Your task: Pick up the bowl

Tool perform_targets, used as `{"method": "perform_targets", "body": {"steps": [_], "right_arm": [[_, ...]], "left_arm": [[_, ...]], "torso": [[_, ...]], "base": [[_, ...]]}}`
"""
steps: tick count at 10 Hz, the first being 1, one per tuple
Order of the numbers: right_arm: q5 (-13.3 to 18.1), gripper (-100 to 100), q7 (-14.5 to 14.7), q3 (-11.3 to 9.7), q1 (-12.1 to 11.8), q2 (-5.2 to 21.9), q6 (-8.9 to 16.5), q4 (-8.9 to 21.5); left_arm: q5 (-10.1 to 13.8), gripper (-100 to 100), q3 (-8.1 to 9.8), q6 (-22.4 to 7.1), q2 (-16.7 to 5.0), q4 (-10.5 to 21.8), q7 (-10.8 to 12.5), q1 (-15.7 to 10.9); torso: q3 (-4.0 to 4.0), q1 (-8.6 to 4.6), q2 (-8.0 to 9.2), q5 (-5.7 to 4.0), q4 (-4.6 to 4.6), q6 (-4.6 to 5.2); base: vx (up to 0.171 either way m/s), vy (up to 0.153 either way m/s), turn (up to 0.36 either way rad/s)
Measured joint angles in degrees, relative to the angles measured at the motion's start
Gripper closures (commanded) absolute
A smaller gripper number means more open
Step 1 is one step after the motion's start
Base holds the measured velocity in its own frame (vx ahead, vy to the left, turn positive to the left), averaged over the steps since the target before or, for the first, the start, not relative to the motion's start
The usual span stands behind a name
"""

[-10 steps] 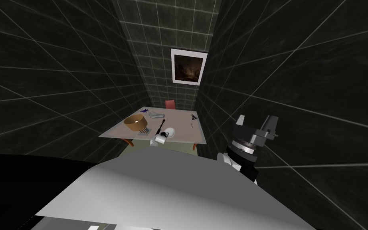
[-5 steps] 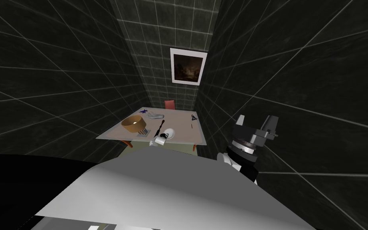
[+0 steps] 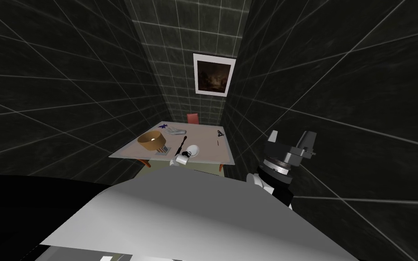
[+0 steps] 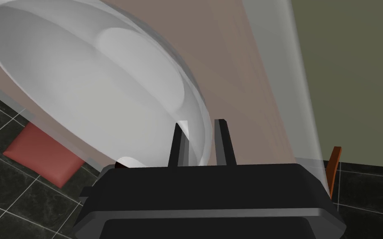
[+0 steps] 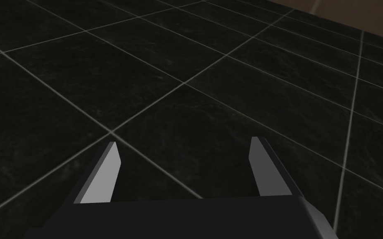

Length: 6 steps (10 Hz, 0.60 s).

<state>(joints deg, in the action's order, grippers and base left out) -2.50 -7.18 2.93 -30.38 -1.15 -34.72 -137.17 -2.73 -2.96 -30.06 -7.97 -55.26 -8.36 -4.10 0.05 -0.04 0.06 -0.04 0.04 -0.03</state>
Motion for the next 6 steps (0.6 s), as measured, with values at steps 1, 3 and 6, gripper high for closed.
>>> {"method": "perform_targets", "body": {"steps": [1,3,6], "right_arm": [[0.0,0,0.0,0.0,0.0,0.0,0.0,0.0],[0.0,0,0.0,0.0,0.0,0.0,0.0,0.0],[0.0,0,0.0,0.0,0.0,0.0,0.0,0.0]], "left_arm": [[0.0,100,0.00,0.0,0.0,0.0,0.0,0.0],[0.3,100,-0.20,-2.1,-0.1,-2.5,-0.3,0.2],[0.4,0,-0.31,-4.4,0.0,-4.5,-0.5,0.1]], "torso": [[0.01,0.00,0.01,0.00,0.01,0.00],[0.16,-0.04,0.27,-0.03,0.07,-0.01],[0.15,-0.03,0.22,-0.03,0.09,0.00]], "base": [[-0.042,-0.007,0.018],[-0.065,-0.001,0.019],[-0.025,0.001,0.003]]}}
